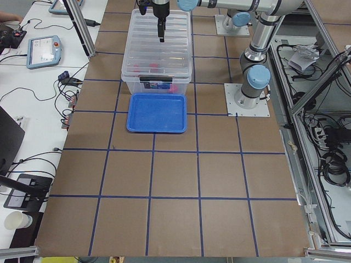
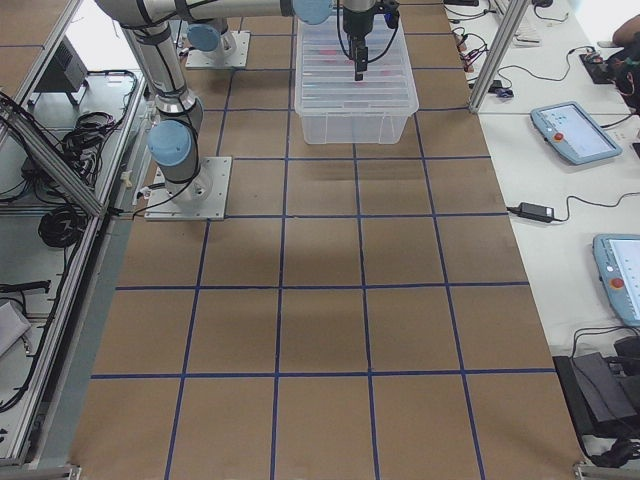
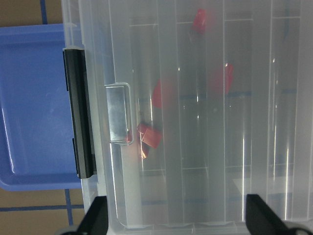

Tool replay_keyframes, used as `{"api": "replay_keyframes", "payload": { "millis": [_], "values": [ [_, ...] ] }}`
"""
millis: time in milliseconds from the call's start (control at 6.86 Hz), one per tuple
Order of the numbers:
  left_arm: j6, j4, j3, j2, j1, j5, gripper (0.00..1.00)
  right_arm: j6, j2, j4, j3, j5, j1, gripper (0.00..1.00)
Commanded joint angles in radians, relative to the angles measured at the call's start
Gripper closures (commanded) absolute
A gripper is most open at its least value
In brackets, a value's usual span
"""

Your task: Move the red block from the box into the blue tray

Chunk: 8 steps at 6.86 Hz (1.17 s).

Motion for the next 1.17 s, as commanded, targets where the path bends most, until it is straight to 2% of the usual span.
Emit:
{"api": "replay_keyframes", "payload": {
  "millis": [0, 729, 1021],
  "values": [
    [0.000, 0.000, 0.000, 0.000, 0.000, 0.000, 0.00, 0.001, -0.001, 0.005, 0.000, -0.006, 0.001, 0.00],
    [0.002, 0.000, 0.000, 0.000, 0.000, 0.000, 0.00, 0.004, 0.011, -0.011, 0.000, -0.009, -0.002, 0.00],
    [0.002, 0.000, 0.000, 0.000, 0.000, 0.000, 0.00, 0.013, 0.069, -0.130, 0.093, -0.012, 0.000, 0.00]
  ]
}}
